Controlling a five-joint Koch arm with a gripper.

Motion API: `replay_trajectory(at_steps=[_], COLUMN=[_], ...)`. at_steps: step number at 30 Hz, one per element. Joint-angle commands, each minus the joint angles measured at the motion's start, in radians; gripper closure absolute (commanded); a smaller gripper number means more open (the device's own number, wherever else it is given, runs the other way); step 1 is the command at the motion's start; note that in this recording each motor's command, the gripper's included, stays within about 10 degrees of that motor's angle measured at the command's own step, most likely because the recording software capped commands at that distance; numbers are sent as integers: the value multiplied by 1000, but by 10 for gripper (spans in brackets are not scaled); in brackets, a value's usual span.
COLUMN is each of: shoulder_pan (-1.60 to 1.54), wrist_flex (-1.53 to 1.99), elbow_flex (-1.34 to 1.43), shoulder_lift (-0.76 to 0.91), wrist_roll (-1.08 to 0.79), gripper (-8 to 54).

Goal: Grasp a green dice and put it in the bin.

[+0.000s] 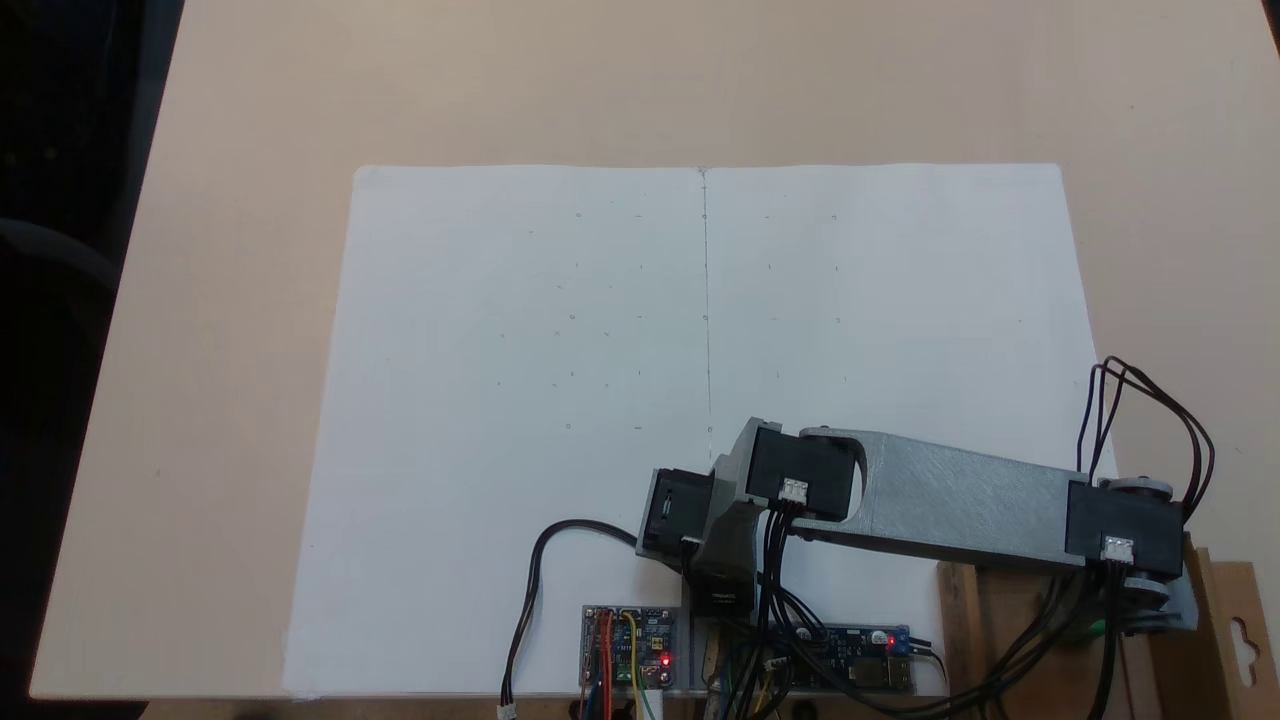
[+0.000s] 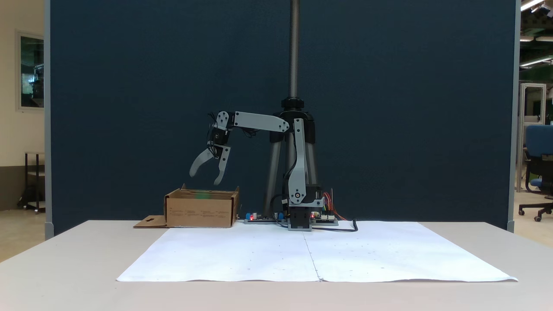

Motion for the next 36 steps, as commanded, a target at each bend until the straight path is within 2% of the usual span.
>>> replay_trajectory(at_steps=[1, 11, 16, 27, 36], shoulder_pan=[18, -14, -106, -517, -937], wrist_flex=[11, -63, -127, -270, -367], elbow_flex=[-44, -44, -44, -44, -40], shoulder_lift=[23, 35, 46, 126, 158], wrist_roll=[-57, -43, 34, 222, 241], gripper=[-14, 16, 24, 24, 21])
